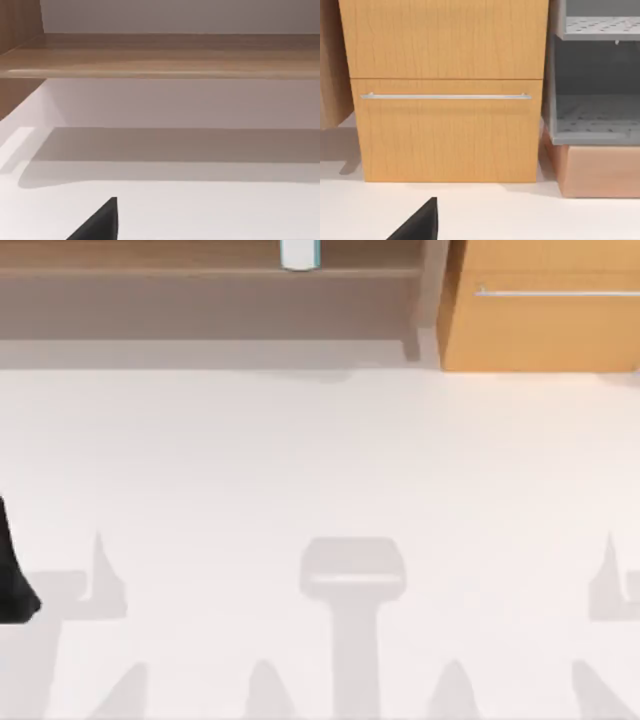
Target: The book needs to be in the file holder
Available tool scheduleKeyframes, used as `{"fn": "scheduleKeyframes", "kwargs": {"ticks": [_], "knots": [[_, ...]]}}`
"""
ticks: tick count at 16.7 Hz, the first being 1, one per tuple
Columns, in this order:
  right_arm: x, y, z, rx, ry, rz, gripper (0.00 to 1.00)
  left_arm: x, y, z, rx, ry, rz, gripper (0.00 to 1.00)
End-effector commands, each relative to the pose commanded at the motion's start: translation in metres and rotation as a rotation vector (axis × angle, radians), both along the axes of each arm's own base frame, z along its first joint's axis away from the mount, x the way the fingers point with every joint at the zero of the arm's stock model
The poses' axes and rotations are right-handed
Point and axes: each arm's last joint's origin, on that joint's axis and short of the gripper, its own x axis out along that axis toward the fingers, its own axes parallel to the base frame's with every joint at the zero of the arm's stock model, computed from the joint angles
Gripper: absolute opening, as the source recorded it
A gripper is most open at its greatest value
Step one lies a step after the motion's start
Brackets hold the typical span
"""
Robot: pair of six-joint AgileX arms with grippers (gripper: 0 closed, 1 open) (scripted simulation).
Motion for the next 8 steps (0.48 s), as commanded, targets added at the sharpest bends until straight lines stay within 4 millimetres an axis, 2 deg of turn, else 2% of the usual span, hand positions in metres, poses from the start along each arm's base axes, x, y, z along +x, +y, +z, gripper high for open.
{"fn": "scheduleKeyframes", "kwargs": {"ticks": [4,8], "knots": [[0.001,0.001,0.006,0.000,0.001,0.002,1.00,0.000,0.000,0.000,0.000,0.000,0.000,1.00],[0.008,0.007,0.039,0.002,0.007,0.014,1.00,0.000,0.000,0.000,0.000,0.000,0.000,1.00]]}}
